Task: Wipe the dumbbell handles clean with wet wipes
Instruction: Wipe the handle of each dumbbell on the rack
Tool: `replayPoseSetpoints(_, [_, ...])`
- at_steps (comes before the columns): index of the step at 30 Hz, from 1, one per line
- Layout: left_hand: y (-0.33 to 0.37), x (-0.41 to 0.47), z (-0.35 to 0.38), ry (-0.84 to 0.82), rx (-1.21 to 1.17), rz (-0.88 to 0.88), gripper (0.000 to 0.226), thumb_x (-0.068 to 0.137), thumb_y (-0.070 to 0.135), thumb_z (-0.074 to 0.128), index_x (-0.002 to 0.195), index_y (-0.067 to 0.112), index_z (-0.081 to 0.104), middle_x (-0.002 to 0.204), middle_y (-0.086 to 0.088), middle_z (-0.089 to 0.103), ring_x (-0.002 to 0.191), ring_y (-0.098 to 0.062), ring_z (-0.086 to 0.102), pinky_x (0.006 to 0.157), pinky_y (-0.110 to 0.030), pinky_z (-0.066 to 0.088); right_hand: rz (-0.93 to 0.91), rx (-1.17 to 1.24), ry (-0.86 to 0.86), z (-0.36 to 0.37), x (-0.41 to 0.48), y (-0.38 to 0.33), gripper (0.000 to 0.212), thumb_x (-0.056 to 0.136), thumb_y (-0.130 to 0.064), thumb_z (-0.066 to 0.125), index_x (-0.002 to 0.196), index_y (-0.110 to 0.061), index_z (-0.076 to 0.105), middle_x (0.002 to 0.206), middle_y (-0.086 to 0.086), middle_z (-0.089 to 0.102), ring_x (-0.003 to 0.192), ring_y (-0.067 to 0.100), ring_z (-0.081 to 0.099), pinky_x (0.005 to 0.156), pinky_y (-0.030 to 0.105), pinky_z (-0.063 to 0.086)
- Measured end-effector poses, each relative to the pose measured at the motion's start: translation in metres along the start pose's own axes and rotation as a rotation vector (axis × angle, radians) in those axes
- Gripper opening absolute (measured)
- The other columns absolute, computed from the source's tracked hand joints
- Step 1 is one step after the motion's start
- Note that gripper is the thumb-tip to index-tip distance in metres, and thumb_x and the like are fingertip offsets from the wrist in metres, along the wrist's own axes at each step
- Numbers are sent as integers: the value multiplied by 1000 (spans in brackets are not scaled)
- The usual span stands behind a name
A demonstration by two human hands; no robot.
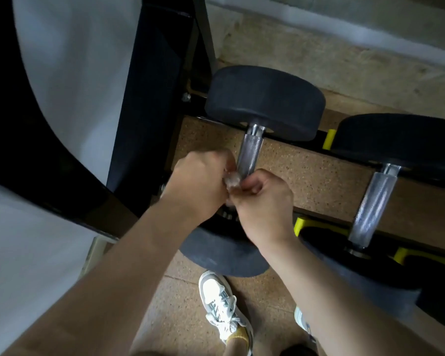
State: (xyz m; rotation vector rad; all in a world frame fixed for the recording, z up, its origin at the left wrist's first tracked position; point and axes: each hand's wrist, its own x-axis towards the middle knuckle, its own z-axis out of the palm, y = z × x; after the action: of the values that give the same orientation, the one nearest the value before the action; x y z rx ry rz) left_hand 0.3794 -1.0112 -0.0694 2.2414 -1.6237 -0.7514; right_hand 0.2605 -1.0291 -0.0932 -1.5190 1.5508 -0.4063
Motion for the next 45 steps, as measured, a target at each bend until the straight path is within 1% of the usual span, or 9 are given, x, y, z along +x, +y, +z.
replayPoseSetpoints(6, [7, -30, 18, 162, -231, 80, 30, 82, 11, 68, 112, 16, 68, 102, -1, 66, 85, -16, 65, 71, -26, 51, -18, 131, 136, -11, 27, -20, 6, 87, -22, 70, 84, -19, 73, 73, -9, 70, 65, 4, 65, 65, 24, 54])
replayPoseSetpoints(12, [24, 6, 18, 208, -190, -169, 21, 91, 34, 63, 97, 16, 70, 82, -11, 70, 81, -32, 66, 60, -27, 40, 14, 200, 55, -20, 17, -5, 20, 94, -11, 58, 104, -20, 73, 97, -3, 71, 86, 7, 66, 82, 22, 53])
replayPoseSetpoints(17, [29, 43, 16, 240, -255, -211, 30, 93, 32, 59, 82, 6, 70, 80, -19, 68, 80, -39, 62, 68, -36, 47, 87, 290, -3, -29, 19, -4, 36, 94, 0, 50, 99, -30, 70, 87, -12, 65, 81, 9, 64, 79, 25, 53])
replayPoseSetpoints(20, [17, 37, 10, 142, -128, -198, 24, 93, 30, 58, 85, 12, 72, 79, -12, 67, 82, -34, 63, 68, -30, 45, 103, 238, -50, -34, 16, 2, 32, 95, -1, 51, 100, -26, 70, 91, -8, 67, 86, 7, 63, 87, 27, 53])
replayPoseSetpoints(25, [0, -6, 5, -361, 268, -54, 19, 94, 35, 55, 91, 20, 67, 84, -1, 61, 86, -21, 63, 68, -27, 42, 83, 91, -183, -40, 1, 10, 30, 94, -3, 53, 100, -24, 73, 92, -14, 70, 85, -4, 63, 84, 13, 47])
replayPoseSetpoints(28, [12, 3, 8, -430, 295, -45, 32, 81, 52, 68, 87, 21, 68, 79, -1, 57, 85, -22, 61, 67, -27, 38, 72, 62, -198, -36, -7, 14, 29, 92, -5, 55, 93, -27, 75, 91, -13, 73, 86, 1, 65, 82, 17, 49])
replayPoseSetpoints(32, [24, -4, 21, -296, 278, -127, 41, 81, 52, 66, 63, 19, 50, 69, 3, 52, 81, -24, 63, 62, -27, 36, 109, 134, -250, -38, -8, 19, 41, 88, 3, 56, 79, -36, 67, 79, -14, 71, 79, 5, 66, 76, 18, 50])
replayPoseSetpoints(37, [18, -16, 18, -142, 86, -321, 35, 85, 54, 63, 82, 20, 71, 79, -1, 68, 76, -22, 67, 62, -26, 50, 81, 211, -317, -34, -13, 18, 31, 88, 6, 55, 97, -21, 68, 88, -5, 71, 85, 9, 66, 82, 20, 52])
replayPoseSetpoints(45, [25, 7, 13, 199, -247, -312, 13, 76, 11, 74, 73, 24, 72, 65, 12, 63, 73, -13, 65, 69, -25, 51, -7, 246, -182, -32, -13, 14, 37, 89, -1, 60, 90, -37, 61, 85, -15, 65, 80, -2, 62, 74, 12, 47])
